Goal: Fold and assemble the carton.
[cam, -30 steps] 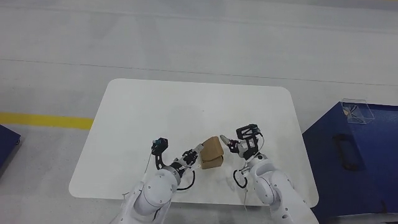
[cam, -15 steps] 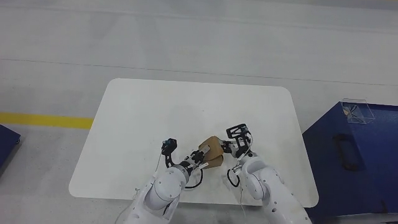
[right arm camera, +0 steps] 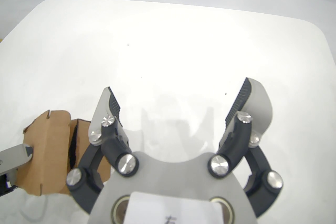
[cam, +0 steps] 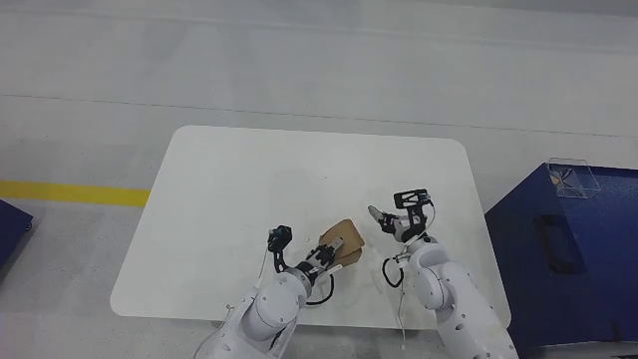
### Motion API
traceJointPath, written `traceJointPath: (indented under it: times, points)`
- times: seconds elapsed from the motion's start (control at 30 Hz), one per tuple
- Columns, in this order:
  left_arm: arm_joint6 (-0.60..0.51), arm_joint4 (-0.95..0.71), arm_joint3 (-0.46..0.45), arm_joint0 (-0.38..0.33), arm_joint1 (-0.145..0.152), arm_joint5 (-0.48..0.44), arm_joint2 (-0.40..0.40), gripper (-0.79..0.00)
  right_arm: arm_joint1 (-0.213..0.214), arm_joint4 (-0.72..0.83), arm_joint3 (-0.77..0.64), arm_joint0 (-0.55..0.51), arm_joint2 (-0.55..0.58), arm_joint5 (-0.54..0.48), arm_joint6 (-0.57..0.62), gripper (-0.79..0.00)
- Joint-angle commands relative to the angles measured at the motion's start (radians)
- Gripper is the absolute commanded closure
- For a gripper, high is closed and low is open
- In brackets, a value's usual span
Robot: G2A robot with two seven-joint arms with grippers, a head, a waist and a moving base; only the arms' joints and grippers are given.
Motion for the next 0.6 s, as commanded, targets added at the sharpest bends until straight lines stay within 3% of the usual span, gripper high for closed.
traceJointPath:
  times: [0.0, 0.3, 0.57]
  points:
    - [0.006, -0.013, -0.001, 0.003, -0.001, -0.013, 0.004, -0.520, 0.000, -0.024, -0.006, -0.009, -0.013, -0.010, -0.011, -0.785]
    - [0.034, -0.045, 0.004, 0.007, -0.002, -0.037, 0.012, -0.400, -0.003, -0.059, -0.009, -0.014, -0.036, -0.016, -0.034, -0.785]
    - [0.032, -0.045, 0.003, 0.005, 0.001, -0.031, 0.014, -0.400, -0.001, -0.077, 0.013, 0.012, -0.050, -0.112, 0.003, -0.785]
